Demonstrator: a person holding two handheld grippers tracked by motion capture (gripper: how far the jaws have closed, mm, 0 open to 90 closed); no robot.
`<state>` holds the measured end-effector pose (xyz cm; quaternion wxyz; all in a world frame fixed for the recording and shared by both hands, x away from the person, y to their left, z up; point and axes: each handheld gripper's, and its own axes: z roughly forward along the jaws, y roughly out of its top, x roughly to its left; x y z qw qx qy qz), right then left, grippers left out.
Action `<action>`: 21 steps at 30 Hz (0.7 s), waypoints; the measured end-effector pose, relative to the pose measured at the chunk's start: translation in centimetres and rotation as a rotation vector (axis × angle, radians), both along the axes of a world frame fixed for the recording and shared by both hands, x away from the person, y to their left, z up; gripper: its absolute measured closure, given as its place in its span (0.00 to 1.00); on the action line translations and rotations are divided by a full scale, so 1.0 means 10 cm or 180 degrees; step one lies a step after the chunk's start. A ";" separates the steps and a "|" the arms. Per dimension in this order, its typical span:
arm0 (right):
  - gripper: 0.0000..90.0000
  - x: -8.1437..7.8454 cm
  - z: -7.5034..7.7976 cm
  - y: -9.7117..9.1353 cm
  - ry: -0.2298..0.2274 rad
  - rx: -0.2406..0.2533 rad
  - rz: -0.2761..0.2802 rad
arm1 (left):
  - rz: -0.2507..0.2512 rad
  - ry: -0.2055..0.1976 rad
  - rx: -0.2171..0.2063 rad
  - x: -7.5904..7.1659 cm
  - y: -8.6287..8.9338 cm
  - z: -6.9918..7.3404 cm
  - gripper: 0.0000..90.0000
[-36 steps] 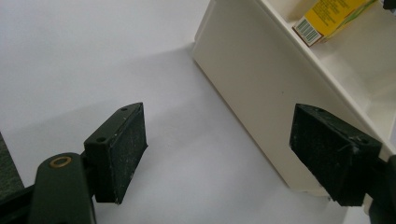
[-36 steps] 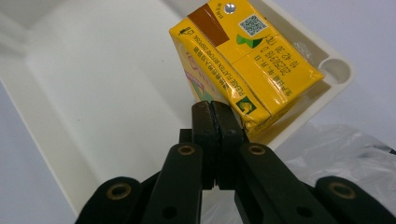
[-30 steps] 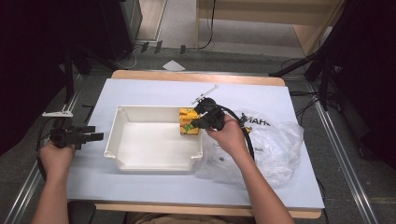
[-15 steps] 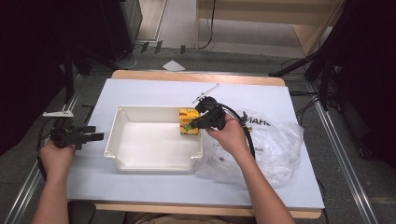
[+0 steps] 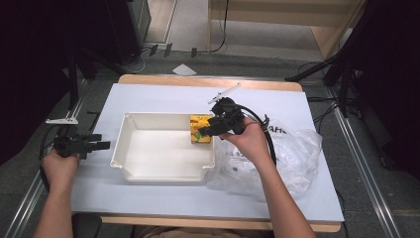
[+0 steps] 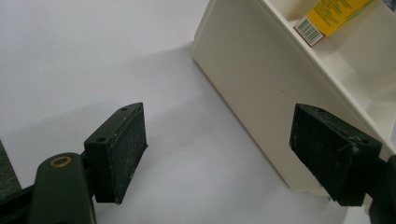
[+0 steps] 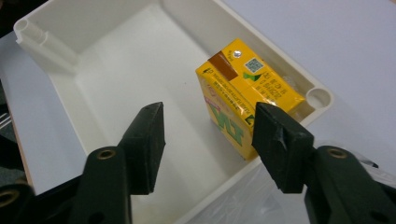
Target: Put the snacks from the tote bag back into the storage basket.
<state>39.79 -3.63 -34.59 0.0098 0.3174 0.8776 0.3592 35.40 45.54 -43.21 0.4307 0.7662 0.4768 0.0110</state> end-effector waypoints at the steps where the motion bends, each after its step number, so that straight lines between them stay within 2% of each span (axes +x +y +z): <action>1: 0.45 0.00 0.01 -0.01 -0.0004 0.0003 -0.0019 | -0.0001 -0.0001 -0.0001 0.00 0.00 0.00 0.22; 6: 0.36 0.01 0.04 -0.10 -0.0147 0.0045 -0.0032 | 0.0002 0.0000 0.0000 0.00 0.00 0.00 0.22; 12: 0.32 0.03 0.05 -0.20 -0.0134 -0.0025 -0.0083 | 0.0002 0.0000 0.0000 0.00 0.00 0.00 0.22; 15: 0.26 0.03 0.05 -0.26 -0.0156 -0.0042 -0.0023 | 0.0001 0.0004 -0.0002 0.00 0.00 0.00 0.22; 21: 0.27 0.09 0.02 -0.38 -0.0183 -0.0061 -0.0071 | 0.0000 0.0008 0.0006 0.00 0.00 0.00 0.22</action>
